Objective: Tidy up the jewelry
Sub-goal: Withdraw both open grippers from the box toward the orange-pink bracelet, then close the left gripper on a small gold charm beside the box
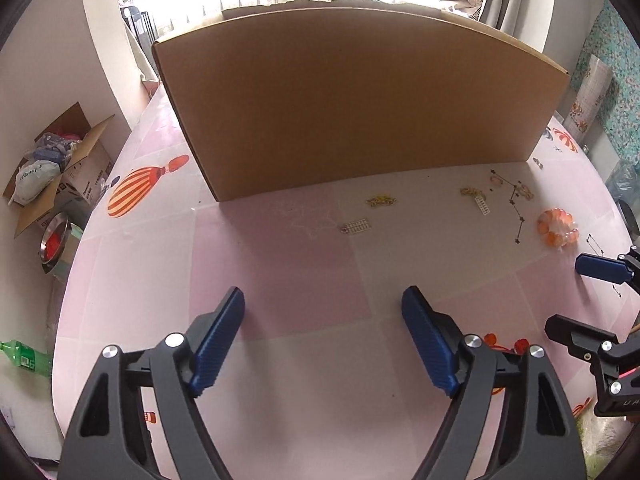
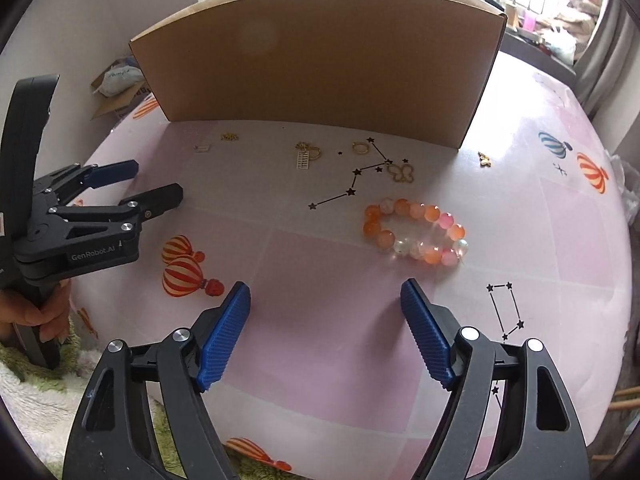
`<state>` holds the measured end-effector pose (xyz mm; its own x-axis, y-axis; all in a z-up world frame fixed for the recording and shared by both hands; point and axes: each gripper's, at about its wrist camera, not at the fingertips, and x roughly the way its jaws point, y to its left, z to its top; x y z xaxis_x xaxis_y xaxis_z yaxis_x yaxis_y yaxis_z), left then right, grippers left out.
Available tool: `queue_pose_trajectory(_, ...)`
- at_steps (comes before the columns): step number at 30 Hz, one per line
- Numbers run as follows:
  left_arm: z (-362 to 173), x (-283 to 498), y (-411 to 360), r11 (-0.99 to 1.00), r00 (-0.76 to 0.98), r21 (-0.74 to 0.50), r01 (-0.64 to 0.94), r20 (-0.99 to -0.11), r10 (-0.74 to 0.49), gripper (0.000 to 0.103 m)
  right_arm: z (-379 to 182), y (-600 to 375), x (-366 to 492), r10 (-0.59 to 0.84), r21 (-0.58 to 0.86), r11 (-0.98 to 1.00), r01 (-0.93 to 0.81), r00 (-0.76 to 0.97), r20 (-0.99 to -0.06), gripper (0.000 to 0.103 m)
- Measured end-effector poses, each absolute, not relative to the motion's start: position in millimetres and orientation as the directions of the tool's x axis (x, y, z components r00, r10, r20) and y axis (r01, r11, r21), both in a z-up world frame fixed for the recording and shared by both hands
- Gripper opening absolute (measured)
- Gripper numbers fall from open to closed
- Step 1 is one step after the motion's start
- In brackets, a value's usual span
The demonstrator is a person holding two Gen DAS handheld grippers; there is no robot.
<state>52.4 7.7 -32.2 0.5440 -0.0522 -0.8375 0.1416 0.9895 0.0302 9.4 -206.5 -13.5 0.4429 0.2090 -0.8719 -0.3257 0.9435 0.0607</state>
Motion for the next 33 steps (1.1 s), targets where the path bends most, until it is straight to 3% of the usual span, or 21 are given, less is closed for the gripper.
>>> queue_pose_trajectory(3, -36, 54, 13, 0.993, 0.526, 0.019, 0.118, -0.849, -0.046, 0.098, -17, -204, 13, 0.195, 0.045, 0.944, -0.328, 0.438, -0.877, 0.087)
queue_pose_trajectory(6, -37, 51, 15, 0.991, 0.534, 0.021, 0.130, -0.844, -0.052, 0.098, -20, -202, 14, 0.188, 0.043, 0.947, -0.319, 0.440, -0.878, 0.095)
queue_pose_trajectory(19, -38, 54, 19, 0.992, 0.536, 0.014, 0.127, -0.842, -0.057, 0.099, -25, -196, 18, 0.172, 0.026, 0.950, -0.311, 0.452, -0.875, 0.095)
queue_pose_trajectory(28, -38, 59, 23, 0.988, 0.524, 0.013, 0.153, -0.849, -0.070, 0.099, -10, -204, 26, 0.267, 0.151, 0.950, -0.273, 0.461, -0.846, 0.095)
queue_pose_trajectory(31, -33, 63, 25, 0.988, 0.540, -0.005, 0.157, -0.836, -0.091, 0.098, 1, -208, 28, 0.343, 0.226, 0.932, -0.284, 0.487, -0.803, 0.090)
queue_pose_trajectory(33, -27, 66, 25, 0.986, 0.564, -0.027, 0.163, -0.817, -0.116, 0.093, 5, -212, 32, 0.381, 0.270, 0.921, -0.283, 0.495, -0.781, 0.081)
